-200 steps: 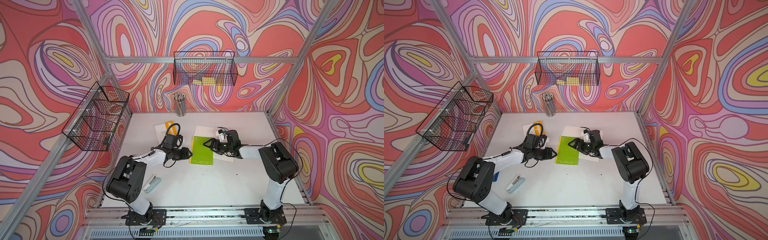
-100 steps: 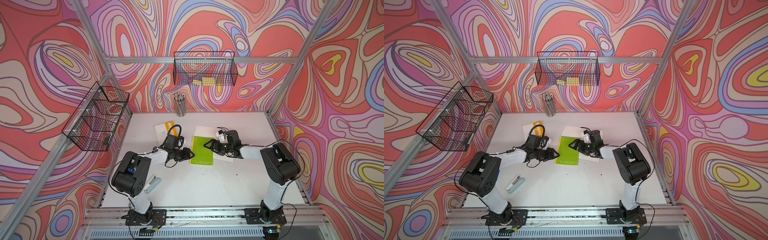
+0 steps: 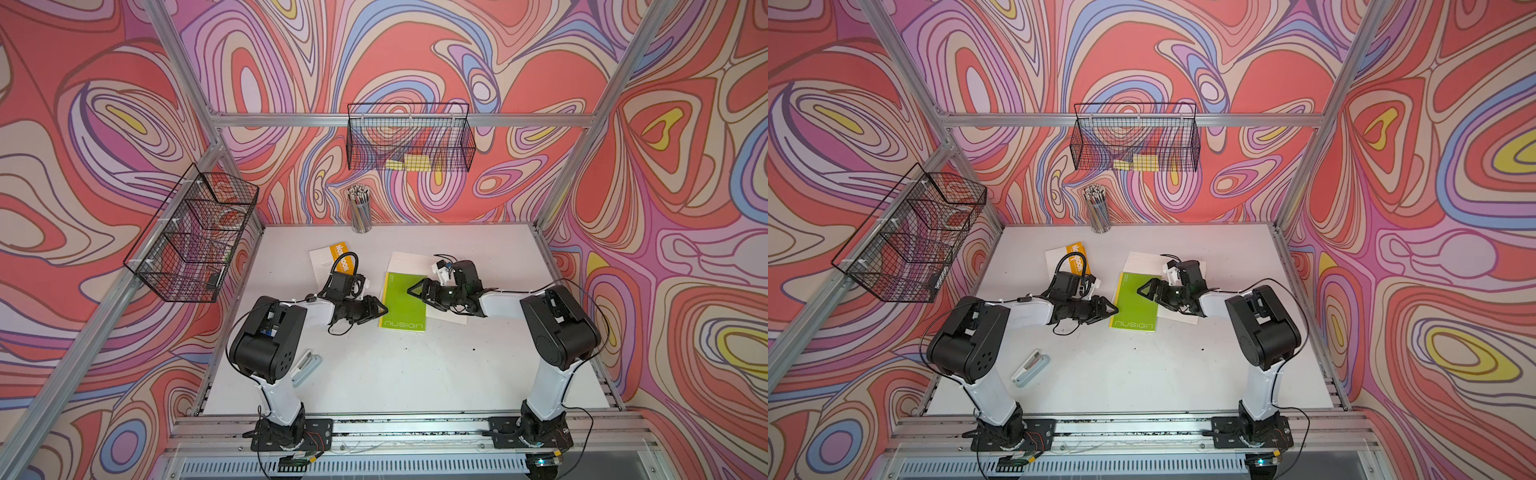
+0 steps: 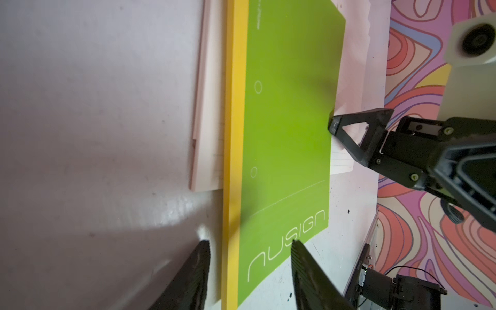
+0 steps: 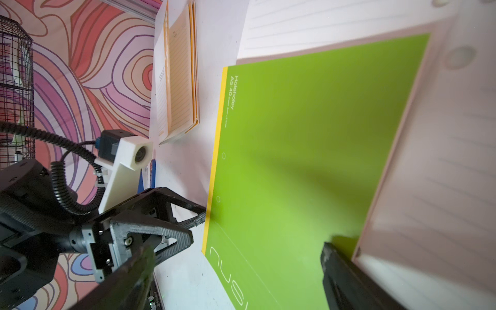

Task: Close the notebook
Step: Pick up the notebook at the notebook.

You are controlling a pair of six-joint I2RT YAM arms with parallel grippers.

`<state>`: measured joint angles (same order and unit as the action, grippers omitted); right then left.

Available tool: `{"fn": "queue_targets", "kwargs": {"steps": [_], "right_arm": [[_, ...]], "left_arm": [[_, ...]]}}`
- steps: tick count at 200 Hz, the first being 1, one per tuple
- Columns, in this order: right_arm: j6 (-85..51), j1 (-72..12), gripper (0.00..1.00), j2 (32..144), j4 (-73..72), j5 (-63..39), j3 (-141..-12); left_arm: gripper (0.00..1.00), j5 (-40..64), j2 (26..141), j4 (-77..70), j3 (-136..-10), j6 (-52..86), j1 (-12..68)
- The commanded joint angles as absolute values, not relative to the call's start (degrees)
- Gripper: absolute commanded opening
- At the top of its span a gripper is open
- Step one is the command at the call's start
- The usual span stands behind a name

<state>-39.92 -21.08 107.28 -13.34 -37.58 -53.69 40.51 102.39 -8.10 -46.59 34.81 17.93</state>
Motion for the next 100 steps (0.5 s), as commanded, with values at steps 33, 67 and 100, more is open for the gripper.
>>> {"fn": "queue_targets", "kwargs": {"steps": [33,67,100], "right_arm": [[-39.84,-21.34,0.98,109.35,-10.81,-36.91,-53.26],[-39.82,-21.27,0.98,109.51,-10.89,-37.03,-53.31],[-39.93,-21.32,0.98,109.61,-11.15,-37.16,-53.45]], "left_arm": [[0.51,48.16,106.77,-17.41,-44.45,39.68,16.46],[0.51,48.85,108.19,-18.86,-44.65,40.66,16.51],[0.45,49.99,108.73,-20.08,-44.39,41.48,16.44]]}}
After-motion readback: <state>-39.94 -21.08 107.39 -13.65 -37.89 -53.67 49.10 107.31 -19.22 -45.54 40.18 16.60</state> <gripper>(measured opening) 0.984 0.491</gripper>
